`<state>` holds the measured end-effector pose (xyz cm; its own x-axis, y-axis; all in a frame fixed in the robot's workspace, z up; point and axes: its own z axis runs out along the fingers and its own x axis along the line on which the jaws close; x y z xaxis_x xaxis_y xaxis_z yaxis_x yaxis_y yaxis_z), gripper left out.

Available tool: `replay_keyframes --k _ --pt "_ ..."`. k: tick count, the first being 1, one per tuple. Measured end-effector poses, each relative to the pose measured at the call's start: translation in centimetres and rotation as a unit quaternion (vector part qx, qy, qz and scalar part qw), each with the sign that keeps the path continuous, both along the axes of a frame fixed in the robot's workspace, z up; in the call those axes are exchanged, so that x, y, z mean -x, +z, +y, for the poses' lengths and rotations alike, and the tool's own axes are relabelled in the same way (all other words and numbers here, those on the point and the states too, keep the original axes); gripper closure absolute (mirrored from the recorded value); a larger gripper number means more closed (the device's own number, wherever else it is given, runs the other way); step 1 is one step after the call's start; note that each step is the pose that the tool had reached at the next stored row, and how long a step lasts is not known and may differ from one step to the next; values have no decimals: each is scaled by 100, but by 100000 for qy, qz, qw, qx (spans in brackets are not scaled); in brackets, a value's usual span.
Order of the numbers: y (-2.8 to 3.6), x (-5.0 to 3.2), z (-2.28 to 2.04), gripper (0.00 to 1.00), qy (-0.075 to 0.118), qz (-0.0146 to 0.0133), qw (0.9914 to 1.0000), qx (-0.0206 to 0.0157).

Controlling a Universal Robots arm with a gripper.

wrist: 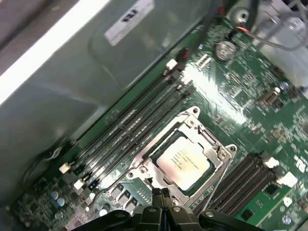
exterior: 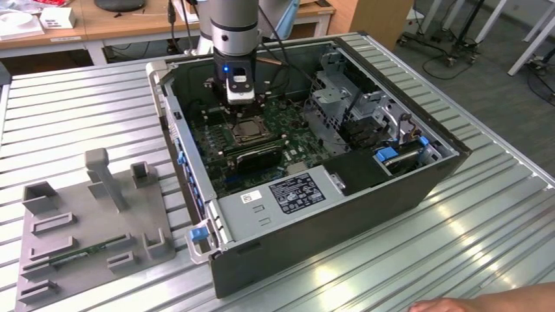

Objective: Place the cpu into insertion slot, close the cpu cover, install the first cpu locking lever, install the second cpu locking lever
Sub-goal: 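Close the cpu cover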

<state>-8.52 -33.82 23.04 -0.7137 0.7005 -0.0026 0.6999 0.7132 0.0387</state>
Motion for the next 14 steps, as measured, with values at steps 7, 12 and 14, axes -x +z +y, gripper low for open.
replay_keyframes --k 7,12,14 --pt "-1 0 0 90 3895 0 99924 -1" --pt "-1 0 0 90 3906 -1 99924 1" --pt "-1 0 0 90 3906 0 99924 1"
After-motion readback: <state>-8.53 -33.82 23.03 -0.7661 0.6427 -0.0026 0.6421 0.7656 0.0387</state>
